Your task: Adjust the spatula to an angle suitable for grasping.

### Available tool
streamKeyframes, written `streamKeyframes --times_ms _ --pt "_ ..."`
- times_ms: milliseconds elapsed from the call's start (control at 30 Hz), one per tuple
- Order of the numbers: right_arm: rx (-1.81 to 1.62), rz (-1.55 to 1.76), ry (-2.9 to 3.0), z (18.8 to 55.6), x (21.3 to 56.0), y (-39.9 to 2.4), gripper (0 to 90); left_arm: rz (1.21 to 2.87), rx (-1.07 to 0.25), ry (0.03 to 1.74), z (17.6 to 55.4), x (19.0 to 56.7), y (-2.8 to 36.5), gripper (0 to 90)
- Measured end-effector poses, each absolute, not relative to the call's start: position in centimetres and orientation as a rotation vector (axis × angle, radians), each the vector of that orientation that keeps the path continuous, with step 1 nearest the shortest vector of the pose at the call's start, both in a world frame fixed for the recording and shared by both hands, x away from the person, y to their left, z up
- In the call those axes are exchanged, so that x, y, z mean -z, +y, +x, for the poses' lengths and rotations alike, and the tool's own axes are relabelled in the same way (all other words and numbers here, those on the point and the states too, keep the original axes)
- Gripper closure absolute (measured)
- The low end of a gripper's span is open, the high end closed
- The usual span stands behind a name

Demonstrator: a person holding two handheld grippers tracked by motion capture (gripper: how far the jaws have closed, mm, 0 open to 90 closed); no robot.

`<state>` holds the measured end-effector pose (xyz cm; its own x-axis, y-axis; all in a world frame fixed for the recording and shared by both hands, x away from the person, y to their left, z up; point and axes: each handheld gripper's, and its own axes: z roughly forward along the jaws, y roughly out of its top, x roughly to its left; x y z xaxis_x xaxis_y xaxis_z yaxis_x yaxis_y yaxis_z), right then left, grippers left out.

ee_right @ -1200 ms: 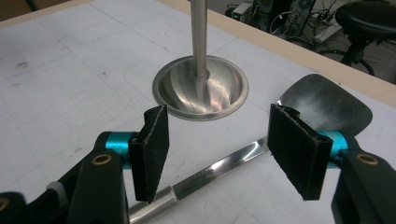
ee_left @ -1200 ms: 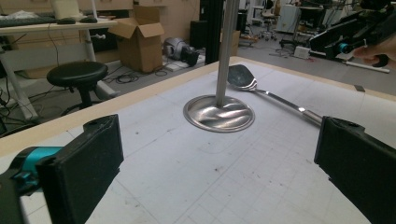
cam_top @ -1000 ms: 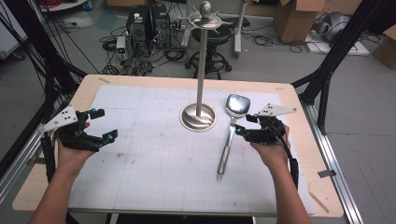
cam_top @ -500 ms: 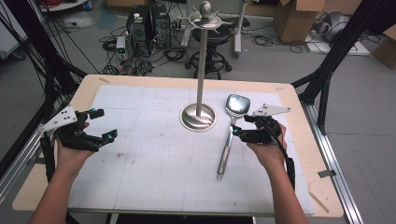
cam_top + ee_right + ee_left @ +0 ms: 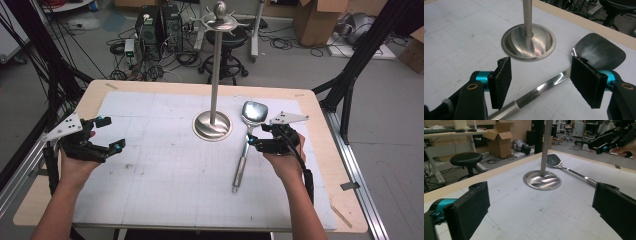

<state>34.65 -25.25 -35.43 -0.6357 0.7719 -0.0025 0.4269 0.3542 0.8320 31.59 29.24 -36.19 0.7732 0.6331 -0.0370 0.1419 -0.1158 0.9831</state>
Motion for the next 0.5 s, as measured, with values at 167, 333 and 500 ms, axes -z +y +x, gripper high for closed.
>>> streamKeyframes --times_ms 167,333,500 --pt "-1.211 1.063 2.248 35.9 35.8 -25.1 47.0 1.665 -0.466 0.624 31.6 36.2 29.2 1.7" --pt "-1.212 1.022 2.314 37.3 36.2 -24.3 56.8 1.667 -0.466 0.627 31.7 36.3 29.1 1.7" --pt "-1.088 1.007 2.391 39.4 37.0 -22.6 60.6 1.673 -0.465 0.626 31.8 36.3 29.1 1.7"
